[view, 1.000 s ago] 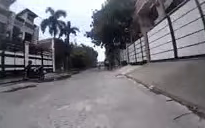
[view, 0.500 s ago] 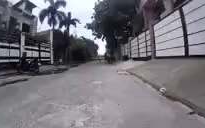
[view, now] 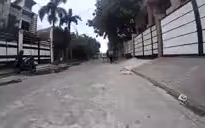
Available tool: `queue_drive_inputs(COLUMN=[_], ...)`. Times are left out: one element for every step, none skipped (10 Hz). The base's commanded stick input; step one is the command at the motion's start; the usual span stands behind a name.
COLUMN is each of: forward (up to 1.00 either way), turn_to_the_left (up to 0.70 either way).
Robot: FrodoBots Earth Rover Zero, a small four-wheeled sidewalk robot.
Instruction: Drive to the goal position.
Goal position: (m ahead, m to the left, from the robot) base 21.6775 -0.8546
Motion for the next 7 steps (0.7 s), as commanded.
queue_drive_inputs(forward=[1.00,1.00,1.00,1.00,1.00,1.00,1.00], turn_to_the_left=[0.00,0.00,0.00,-0.02,-0.19,-0.35,-0.38])
